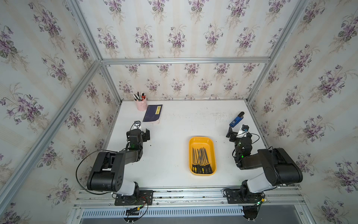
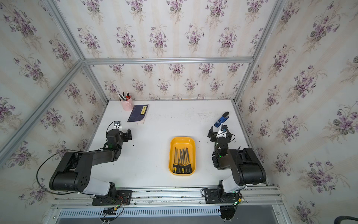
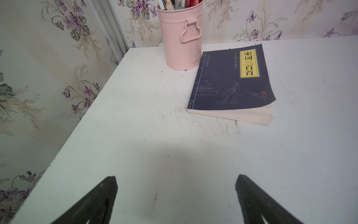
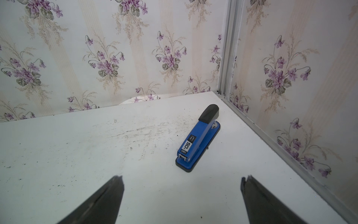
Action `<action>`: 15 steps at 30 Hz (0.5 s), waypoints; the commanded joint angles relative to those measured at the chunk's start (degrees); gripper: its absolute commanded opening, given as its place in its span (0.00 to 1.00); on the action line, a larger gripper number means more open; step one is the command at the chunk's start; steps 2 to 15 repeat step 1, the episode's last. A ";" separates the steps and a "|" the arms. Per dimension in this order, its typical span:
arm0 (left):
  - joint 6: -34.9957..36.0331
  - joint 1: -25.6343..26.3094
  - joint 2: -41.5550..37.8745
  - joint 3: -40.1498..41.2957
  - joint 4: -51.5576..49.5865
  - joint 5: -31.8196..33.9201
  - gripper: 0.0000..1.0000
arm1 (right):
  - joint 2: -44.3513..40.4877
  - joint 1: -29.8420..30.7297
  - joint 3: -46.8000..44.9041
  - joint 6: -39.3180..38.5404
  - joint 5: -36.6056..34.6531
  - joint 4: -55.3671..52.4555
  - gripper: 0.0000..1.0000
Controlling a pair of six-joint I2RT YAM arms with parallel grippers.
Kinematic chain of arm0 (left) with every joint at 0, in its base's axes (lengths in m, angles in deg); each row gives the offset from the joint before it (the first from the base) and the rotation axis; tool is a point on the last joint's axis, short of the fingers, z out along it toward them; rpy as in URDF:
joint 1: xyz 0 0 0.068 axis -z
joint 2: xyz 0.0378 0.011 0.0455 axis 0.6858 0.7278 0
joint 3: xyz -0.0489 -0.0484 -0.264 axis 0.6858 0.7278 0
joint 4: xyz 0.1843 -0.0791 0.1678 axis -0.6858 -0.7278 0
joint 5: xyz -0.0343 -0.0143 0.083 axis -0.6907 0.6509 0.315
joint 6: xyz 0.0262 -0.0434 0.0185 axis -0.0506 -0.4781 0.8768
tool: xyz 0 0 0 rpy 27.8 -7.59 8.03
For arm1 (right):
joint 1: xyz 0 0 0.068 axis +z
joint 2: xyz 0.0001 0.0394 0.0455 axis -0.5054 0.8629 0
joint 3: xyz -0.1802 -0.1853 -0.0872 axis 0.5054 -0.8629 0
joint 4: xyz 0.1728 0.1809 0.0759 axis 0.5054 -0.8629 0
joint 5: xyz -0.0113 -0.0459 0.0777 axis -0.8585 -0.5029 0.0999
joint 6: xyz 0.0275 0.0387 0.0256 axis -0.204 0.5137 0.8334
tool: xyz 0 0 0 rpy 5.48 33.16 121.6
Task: Put the file tool into the storage box
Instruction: Reset both arms
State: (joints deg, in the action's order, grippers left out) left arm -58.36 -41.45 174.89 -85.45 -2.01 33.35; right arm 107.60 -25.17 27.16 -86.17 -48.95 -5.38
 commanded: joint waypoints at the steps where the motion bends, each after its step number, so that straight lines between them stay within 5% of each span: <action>1: 0.51 -0.09 -0.22 -0.25 0.14 0.22 1.00 | -0.14 -0.04 0.04 0.48 -0.69 0.84 1.00; 15: 0.51 -0.09 -0.22 -0.25 0.14 0.22 1.00 | -0.14 -0.04 0.04 0.48 -0.69 0.84 1.00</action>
